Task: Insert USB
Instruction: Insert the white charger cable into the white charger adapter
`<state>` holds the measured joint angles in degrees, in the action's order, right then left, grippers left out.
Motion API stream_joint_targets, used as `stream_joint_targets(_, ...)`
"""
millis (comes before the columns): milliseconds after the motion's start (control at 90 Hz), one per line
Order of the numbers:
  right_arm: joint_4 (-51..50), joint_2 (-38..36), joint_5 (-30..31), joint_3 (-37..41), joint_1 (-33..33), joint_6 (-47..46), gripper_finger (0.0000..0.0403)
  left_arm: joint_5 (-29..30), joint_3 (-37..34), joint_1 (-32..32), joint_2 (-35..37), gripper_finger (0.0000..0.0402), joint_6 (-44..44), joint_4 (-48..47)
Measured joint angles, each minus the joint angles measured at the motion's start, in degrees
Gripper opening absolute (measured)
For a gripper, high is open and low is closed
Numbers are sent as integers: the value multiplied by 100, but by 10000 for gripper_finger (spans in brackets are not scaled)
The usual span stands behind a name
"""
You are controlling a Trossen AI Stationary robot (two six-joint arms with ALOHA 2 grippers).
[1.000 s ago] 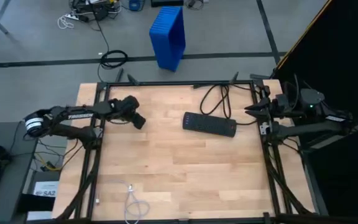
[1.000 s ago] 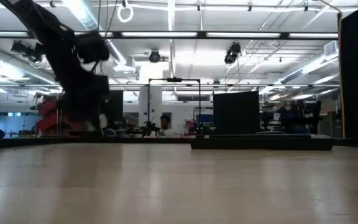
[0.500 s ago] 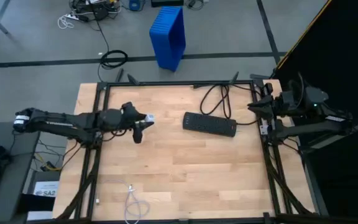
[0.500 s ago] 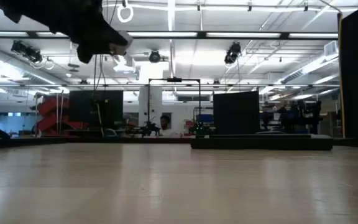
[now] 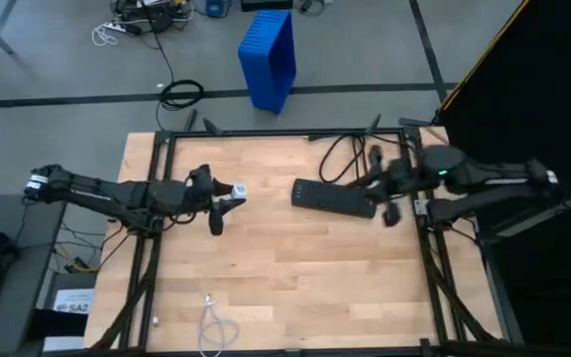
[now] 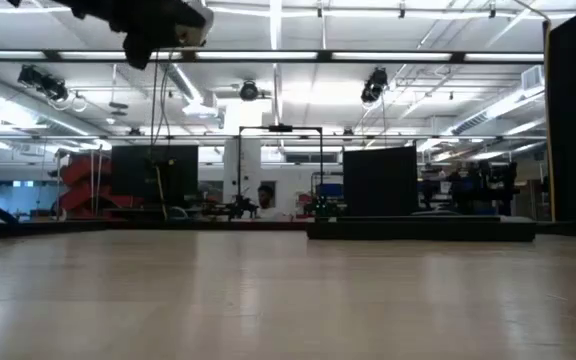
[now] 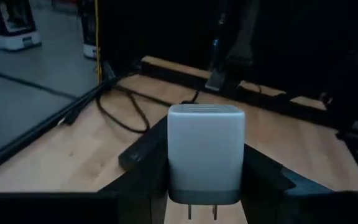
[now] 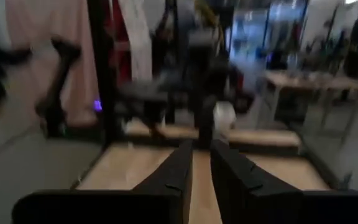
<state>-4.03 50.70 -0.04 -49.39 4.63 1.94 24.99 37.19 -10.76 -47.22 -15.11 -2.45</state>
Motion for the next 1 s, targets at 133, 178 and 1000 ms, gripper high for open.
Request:
stream_joint_targets(133, -477, 476, 1183, 201, 563, -171, 30, 423, 0, -322, -88, 128, -61, -235)
stream_joint_targets(178, -422, 602, 1618, 392, 788, -358, 30, 581, 0, -464, -179, 128, -133, -294)
stream_joint_targets(1000, 6340, 3350, 1553, 2388, 1317, -342, 52, 616, 321, -1257, -3172, 128, 615, 2542)
